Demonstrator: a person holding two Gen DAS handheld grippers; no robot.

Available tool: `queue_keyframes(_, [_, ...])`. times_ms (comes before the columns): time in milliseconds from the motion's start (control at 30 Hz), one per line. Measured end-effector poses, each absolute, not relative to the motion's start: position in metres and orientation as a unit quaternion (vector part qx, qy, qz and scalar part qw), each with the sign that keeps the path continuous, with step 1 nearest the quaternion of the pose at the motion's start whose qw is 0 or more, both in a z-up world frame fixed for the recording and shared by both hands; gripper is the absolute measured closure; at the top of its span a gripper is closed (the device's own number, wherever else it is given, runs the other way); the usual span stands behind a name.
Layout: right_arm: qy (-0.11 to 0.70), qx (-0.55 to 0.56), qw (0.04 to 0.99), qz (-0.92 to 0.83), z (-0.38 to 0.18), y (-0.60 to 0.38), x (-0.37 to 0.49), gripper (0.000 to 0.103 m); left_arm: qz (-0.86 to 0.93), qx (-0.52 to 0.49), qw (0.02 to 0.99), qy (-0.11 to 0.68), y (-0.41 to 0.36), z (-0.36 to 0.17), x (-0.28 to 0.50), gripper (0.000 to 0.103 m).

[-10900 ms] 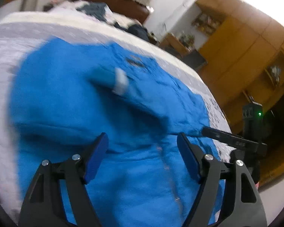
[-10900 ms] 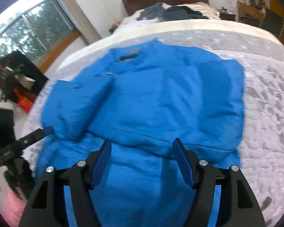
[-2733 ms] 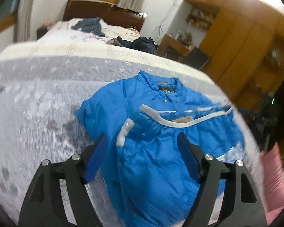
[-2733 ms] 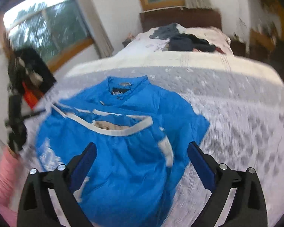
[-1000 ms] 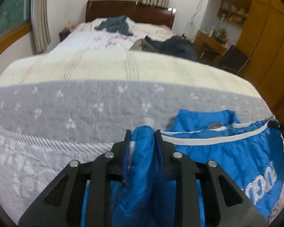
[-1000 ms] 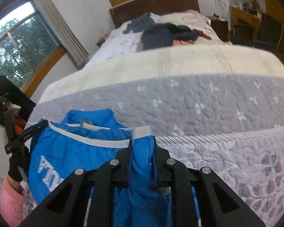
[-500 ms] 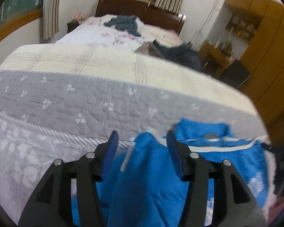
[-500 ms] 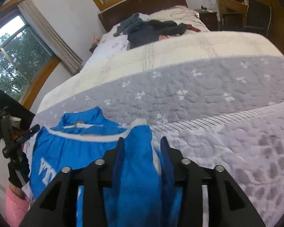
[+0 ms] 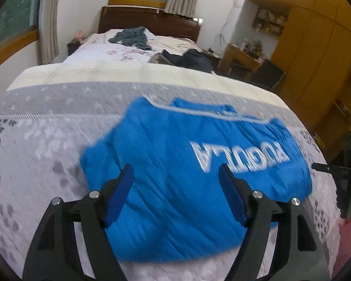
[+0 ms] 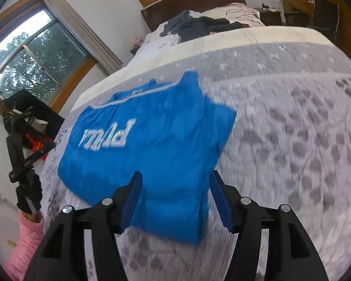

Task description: Fold large clothes

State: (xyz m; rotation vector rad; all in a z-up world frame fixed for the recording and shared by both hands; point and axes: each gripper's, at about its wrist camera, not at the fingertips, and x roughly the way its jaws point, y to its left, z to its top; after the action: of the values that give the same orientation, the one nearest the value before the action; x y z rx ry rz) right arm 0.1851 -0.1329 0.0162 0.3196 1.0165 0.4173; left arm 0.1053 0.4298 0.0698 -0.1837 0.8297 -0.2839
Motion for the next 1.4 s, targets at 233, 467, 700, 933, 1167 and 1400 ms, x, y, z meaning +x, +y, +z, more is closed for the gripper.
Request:
queue_keyframes(233, [0.498,0.144,0.832,0.199,-0.005,-0.125,0.17,0.049,-0.139,-0.085,0.893,0.419,0.412,0.04,0.09,0.027])
queue_keyframes(467, [0.495,0.121,0.839,0.19,-0.002,-0.115,0.166,0.088,-0.132,-0.078,0.892,0.426,0.413,0.026,0.091,0.027])
queue_keyframes(700, [0.507,0.117,0.835,0.18,-0.001,-0.118,0.163,0.092,-0.136,-0.084,0.888,0.431,0.417,0.022,0.092,0.027])
queue_keyframes(933, [0.528,0.125,0.822,0.174,-0.025,-0.12,0.17,0.091,-0.14,-0.091,0.885,0.435,0.422,0.015,0.098,0.027])
queue_keyframes(1167, [0.503,0.137,0.831,0.192,-0.004,-0.128,0.164,0.046,-0.134,-0.114,0.889,0.423,0.445,0.035,0.09,0.021])
queue_keyframes(1400, [0.479,0.221,0.82,0.221,-0.002,-0.152,0.187,0.016,-0.101,-0.171,0.874,0.443,0.502,0.021,0.108,0.017])
